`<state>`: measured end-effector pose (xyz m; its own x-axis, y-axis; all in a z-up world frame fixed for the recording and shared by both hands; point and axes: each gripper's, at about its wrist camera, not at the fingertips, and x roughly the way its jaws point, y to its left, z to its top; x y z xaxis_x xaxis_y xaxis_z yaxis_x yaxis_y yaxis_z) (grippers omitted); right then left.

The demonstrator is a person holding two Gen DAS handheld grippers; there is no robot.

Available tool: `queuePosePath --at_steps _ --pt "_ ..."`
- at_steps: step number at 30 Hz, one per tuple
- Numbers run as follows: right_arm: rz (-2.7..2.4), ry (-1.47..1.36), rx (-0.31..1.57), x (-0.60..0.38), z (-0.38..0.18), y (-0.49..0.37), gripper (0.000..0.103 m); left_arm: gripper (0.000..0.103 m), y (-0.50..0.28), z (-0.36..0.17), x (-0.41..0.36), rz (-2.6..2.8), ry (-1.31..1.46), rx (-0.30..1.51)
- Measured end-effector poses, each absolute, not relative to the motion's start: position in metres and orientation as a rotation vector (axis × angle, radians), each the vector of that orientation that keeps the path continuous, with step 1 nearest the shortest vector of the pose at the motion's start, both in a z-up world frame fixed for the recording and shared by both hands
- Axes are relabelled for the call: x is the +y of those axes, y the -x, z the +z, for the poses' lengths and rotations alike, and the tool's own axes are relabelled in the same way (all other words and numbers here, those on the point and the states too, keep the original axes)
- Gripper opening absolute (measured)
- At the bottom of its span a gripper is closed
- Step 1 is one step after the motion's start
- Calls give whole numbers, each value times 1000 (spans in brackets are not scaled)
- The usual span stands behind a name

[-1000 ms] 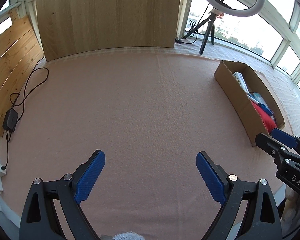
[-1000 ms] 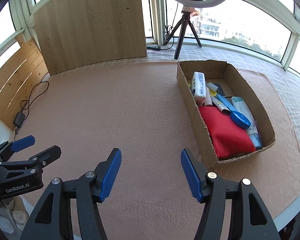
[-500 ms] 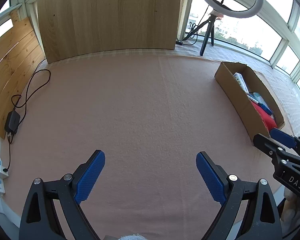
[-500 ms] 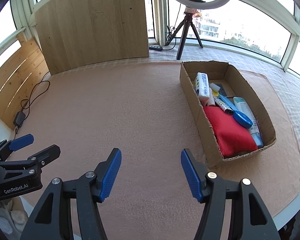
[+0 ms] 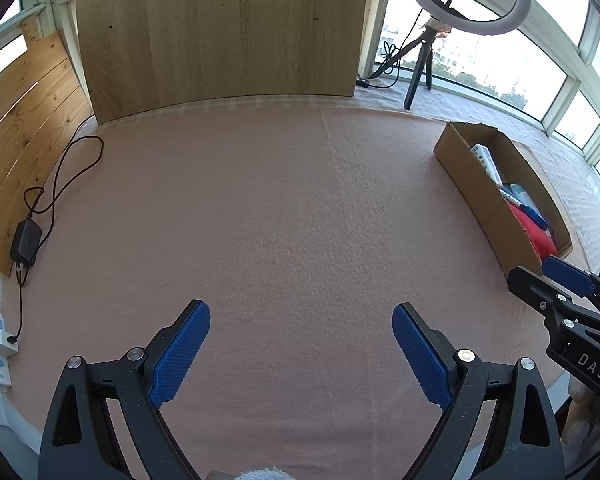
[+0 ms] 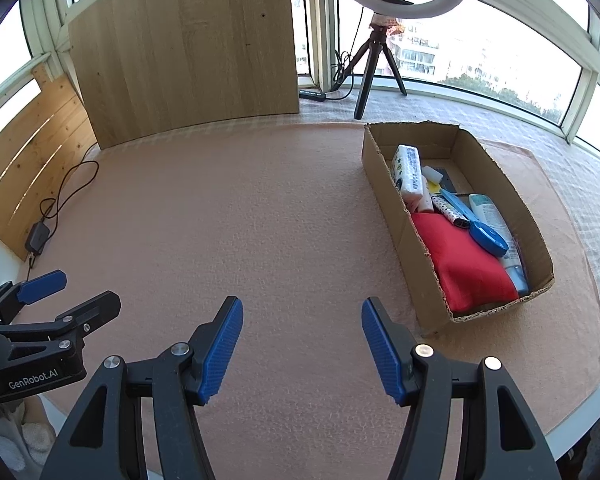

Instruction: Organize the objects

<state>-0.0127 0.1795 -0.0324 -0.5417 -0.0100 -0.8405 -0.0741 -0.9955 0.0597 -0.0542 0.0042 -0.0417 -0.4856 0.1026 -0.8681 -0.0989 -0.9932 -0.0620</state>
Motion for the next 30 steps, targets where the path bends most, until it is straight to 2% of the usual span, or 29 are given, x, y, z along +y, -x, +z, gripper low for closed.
queuePosePath --at_steps 30 --pt "2725 1489 131 173 -33 9 58 95 43 -36 0 2636 1513 -14"
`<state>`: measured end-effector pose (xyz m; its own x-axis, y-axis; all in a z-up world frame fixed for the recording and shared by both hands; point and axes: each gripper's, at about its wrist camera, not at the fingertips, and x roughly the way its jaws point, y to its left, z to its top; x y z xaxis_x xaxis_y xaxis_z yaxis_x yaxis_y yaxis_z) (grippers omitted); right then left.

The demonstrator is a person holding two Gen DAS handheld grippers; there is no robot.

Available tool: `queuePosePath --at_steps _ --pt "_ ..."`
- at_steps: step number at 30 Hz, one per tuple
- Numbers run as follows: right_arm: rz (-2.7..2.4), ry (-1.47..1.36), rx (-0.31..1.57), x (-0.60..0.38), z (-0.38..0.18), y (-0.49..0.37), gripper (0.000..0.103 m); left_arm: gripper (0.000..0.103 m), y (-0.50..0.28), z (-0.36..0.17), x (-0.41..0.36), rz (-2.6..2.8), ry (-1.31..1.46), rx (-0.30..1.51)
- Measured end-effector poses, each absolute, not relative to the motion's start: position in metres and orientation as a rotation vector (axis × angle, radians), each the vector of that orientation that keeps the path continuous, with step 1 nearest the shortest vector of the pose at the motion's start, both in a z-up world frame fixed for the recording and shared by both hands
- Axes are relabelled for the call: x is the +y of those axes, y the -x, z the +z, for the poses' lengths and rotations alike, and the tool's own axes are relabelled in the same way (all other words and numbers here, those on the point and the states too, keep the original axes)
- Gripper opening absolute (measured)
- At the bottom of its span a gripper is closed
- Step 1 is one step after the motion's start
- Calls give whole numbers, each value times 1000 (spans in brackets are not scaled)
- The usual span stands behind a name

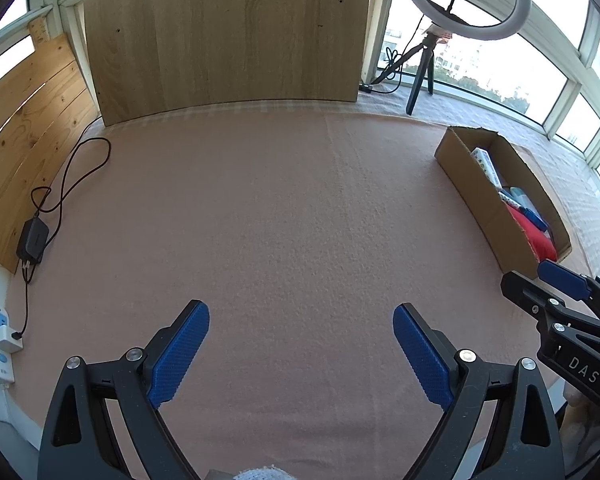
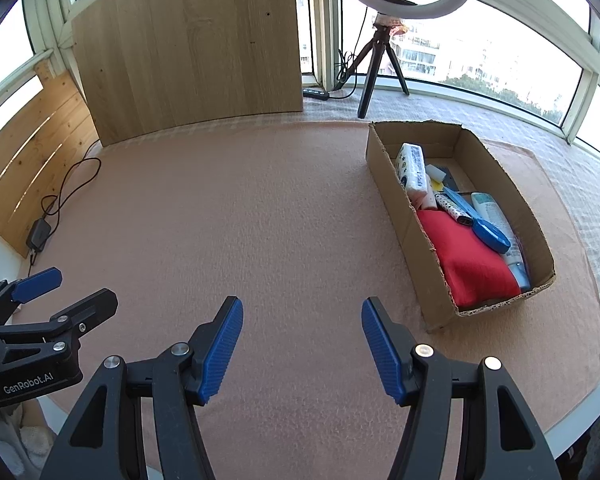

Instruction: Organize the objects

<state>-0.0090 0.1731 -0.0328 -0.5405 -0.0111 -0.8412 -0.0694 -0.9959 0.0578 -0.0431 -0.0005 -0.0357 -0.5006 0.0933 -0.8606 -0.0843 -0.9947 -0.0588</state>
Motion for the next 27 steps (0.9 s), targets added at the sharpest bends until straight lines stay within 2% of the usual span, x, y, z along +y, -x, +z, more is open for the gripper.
queuePosePath --at_steps 27 --pt "2717 1508 135 169 -36 9 58 95 47 -41 -5 2623 1527 -6"
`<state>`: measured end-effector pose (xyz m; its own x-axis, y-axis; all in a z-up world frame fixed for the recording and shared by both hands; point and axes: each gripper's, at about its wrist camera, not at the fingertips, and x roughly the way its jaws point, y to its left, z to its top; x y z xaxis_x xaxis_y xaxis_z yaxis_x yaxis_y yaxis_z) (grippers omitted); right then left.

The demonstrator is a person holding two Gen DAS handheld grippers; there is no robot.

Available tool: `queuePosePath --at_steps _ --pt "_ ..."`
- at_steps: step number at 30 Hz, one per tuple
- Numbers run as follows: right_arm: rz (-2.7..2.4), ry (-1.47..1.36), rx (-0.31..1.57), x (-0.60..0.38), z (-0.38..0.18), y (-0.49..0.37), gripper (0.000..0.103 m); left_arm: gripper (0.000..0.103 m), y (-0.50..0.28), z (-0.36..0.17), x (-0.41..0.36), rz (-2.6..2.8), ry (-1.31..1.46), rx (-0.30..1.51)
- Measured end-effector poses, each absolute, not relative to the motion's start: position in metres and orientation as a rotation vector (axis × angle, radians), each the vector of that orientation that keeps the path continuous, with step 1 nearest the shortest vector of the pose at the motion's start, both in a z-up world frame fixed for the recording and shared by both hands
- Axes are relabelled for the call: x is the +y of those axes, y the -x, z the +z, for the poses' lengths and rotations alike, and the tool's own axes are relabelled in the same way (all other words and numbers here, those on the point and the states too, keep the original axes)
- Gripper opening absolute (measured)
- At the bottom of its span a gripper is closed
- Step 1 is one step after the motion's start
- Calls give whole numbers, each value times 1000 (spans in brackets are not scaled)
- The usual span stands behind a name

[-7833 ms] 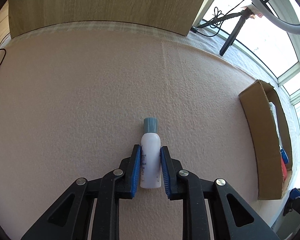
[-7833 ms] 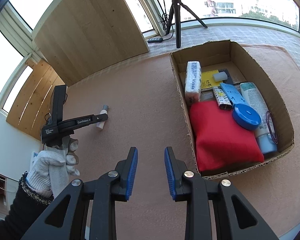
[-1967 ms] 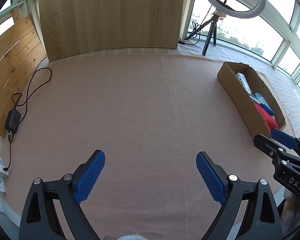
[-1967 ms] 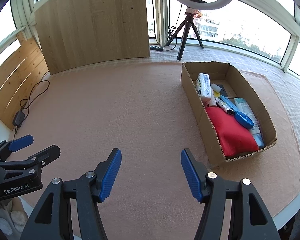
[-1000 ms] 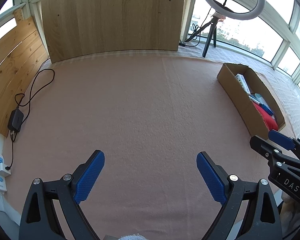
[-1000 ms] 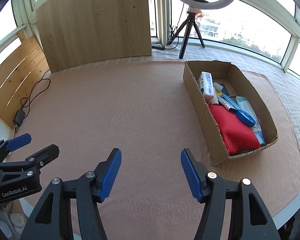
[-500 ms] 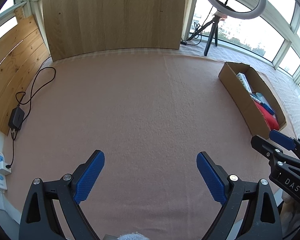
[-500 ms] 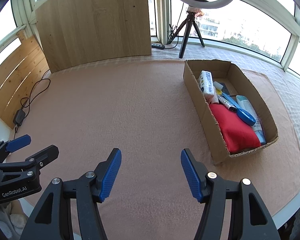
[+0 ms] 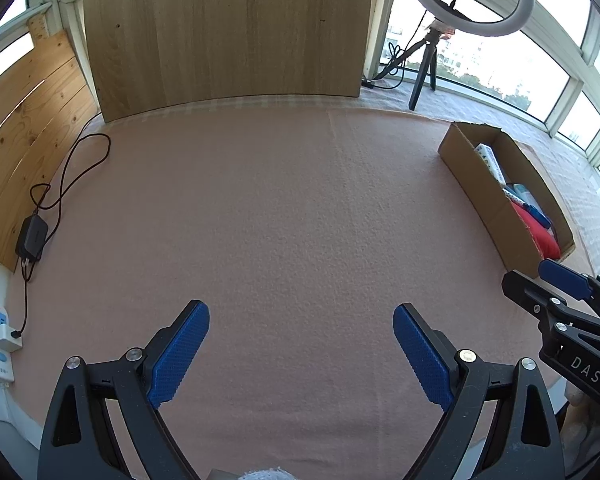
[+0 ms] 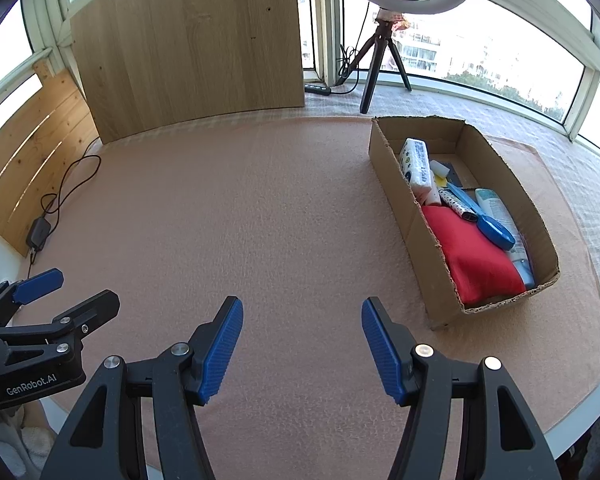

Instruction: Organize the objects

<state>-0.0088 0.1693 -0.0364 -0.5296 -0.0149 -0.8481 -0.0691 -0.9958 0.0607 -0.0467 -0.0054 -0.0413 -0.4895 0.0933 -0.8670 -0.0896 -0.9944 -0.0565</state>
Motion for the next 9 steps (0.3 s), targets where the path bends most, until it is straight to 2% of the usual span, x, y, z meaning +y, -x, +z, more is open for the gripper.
queuePosePath --at_steps 9 --pt "2708 1523 130 171 -42 12 58 97 49 -47 -6 2625 1535 -4"
